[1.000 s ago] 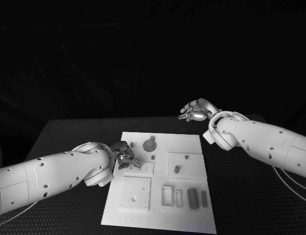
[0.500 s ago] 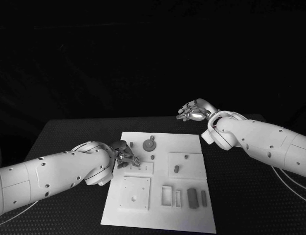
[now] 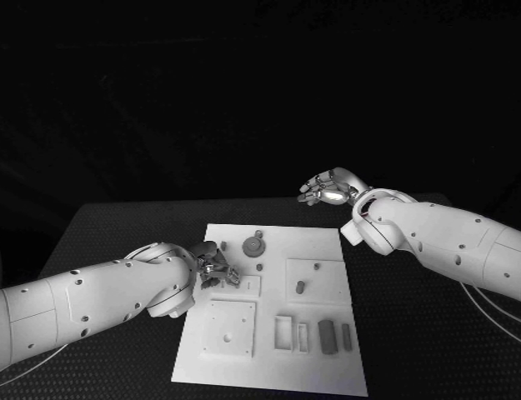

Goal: Assemble the parts on the task board

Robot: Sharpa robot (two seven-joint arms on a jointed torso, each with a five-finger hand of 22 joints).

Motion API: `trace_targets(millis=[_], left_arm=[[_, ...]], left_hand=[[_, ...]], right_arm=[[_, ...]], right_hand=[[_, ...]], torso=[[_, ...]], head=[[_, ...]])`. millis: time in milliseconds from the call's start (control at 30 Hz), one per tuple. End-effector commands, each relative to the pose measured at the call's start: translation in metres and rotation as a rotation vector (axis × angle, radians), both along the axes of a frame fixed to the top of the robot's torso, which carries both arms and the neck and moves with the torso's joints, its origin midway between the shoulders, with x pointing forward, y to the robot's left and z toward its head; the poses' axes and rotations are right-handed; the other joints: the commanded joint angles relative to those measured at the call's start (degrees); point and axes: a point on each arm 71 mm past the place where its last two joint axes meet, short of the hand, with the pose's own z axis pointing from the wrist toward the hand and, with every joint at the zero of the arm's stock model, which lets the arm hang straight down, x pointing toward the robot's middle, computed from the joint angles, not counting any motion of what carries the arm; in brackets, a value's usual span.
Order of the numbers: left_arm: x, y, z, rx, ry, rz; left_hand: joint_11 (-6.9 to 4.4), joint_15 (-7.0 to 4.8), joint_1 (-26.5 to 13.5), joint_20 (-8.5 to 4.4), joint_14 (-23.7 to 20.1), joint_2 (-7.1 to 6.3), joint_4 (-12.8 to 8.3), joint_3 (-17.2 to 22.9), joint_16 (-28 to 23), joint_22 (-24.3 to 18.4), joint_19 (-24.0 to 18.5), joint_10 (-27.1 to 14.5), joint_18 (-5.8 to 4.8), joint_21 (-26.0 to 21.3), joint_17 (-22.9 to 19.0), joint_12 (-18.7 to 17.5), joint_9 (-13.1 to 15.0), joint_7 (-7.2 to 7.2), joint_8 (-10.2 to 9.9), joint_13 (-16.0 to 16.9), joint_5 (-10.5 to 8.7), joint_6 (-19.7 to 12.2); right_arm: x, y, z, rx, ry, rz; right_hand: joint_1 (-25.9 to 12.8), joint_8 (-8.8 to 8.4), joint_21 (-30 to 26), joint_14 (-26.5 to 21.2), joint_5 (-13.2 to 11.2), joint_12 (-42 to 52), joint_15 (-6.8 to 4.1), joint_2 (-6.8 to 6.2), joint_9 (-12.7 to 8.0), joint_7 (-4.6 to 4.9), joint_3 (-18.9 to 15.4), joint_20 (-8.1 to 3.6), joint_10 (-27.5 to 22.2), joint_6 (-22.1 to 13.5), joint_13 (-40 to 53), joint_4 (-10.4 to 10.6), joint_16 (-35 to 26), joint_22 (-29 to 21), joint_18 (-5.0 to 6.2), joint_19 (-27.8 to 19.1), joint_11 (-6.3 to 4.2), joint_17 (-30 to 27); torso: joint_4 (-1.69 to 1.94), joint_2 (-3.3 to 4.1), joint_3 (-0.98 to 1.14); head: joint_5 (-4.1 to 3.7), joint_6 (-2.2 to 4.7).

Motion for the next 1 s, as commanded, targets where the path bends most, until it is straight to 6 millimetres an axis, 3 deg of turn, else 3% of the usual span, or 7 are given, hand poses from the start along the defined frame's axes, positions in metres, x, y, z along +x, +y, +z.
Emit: trace_targets(millis=[33,1000], left_arm=[[-0.0005,-0.003,0.0,0.005,-0.001,-0.012],[-0.0005,-0.0047,-0.0049,0.034,0.007,-0.035]], left_hand=[[-1.7,-1.58,0.1,-7.48,1.2,0.73,0.2,0.3,0.3,1.1,0.5,-1.2,0.64,0.3,-0.1,0.4,4.6,-4.98,0.2,-0.1,-0.09,7.1],[-1.91,-1.64,-0.6,-7.61,1.2,1.12,0.2,0.3,1.2,1.1,0.4,-1.2,0.65,0.7,-0.7,1.1,5.0,-5.2,0.1,-0.2,-0.41,7.8]], right_arm=[[-0.0007,0.0024,0.0005,0.015,0.002,0.024],[-0.0011,0.0039,0.0002,0.015,0.007,0.031]], right_hand=[[0.1,0.23,-0.3,-0.1,0.1,-0.3,0.45,0.51,-0.1,-0.02,0.1,-0.08,0.4,-0.4,-0.1,0.1,-0.3,-0.1,-0.54,-0.4,0.03,-0.1],[0.2,0.27,-0.6,-0.1,0.4,-0.6,0.63,0.47,-0.2,0.08,0.1,0.01,0.5,-0.4,-0.4,0.1,-0.6,-0.2,-0.57,-0.4,0.18,-0.3]], torso=[[0.0,-0.02,0.03],[0.04,-0.02,-0.02]], head=[[0.04,-0.07],[-0.03,-0.27]])
